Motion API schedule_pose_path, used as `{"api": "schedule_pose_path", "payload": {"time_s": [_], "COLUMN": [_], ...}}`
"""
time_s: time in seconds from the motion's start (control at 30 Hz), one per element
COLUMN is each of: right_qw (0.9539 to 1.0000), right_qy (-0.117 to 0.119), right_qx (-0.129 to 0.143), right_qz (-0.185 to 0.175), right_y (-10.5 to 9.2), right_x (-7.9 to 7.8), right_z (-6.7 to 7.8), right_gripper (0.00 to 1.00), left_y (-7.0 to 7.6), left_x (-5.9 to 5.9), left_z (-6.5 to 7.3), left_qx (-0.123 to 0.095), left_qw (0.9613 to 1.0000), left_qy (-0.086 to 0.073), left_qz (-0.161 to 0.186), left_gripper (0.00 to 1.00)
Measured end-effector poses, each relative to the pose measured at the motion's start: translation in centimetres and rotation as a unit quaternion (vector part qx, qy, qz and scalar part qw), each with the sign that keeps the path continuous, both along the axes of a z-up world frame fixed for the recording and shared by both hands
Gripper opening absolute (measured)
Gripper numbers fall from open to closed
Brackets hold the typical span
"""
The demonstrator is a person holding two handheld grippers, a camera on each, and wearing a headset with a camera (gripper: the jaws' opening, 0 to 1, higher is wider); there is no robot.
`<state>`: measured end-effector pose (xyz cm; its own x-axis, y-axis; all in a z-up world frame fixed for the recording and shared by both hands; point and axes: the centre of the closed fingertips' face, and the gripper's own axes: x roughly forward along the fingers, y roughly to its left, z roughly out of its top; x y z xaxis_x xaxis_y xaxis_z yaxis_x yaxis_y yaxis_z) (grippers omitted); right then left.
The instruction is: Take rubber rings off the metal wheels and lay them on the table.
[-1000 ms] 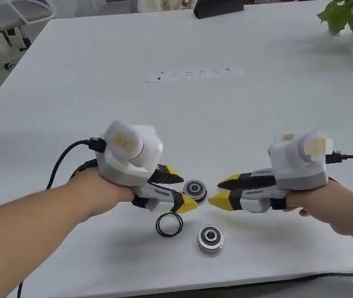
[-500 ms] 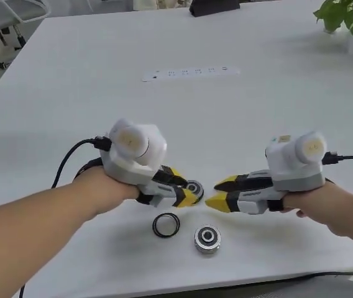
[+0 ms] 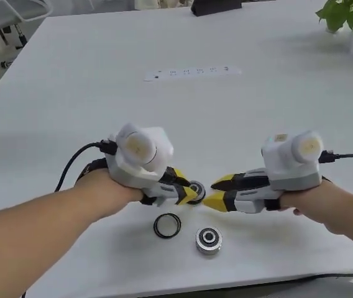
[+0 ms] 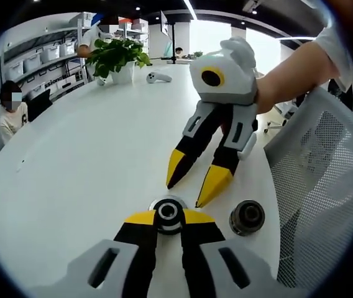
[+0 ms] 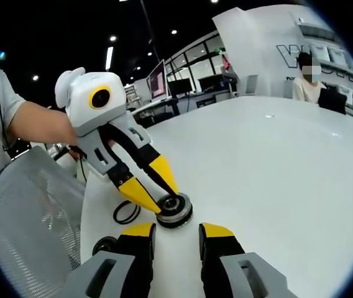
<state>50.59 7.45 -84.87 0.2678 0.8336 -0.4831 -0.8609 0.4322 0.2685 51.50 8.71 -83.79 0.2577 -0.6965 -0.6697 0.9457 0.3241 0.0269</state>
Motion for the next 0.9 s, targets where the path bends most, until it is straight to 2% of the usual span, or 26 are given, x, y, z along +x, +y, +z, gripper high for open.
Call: {"api": "schedule_pose_path", "payload": {"time_s": [0.2, 0.5, 0.67, 0.9], "right_qw": [0.9992, 0.9984, 0.9979, 0.9978], "right_qy": [-0.021, -0.036, -0.042, -0.037], "right_qx": [-0.025, -0.037, -0.043, -0.049], "right_qz": [0.024, 0.025, 0.026, 0.023], "right_y": [0.8, 1.2, 1.0, 0.5], "right_x": [-0.3, 0.1, 0.1, -0.1], "right_z": [-0.4, -0.6, -0.6, -0.7], "right_gripper": [0.24, 0.21, 0.19, 0.08], "left_y": [-0.1, -0.1, 0.0, 0.1], "left_x": [0.1, 0.1, 0.1, 0.1], "left_z": [0.0, -0.2, -0.2, -0.3], "left_qx": [0.0, -0.005, -0.007, -0.007], "left_qw": [0.9999, 0.9999, 0.9998, 0.9998], "left_qy": [-0.009, -0.006, -0.006, -0.002], "left_qz": [0.006, 0.015, 0.018, 0.02], "left_gripper": [0.07, 0.07, 0.07, 0.07]}}
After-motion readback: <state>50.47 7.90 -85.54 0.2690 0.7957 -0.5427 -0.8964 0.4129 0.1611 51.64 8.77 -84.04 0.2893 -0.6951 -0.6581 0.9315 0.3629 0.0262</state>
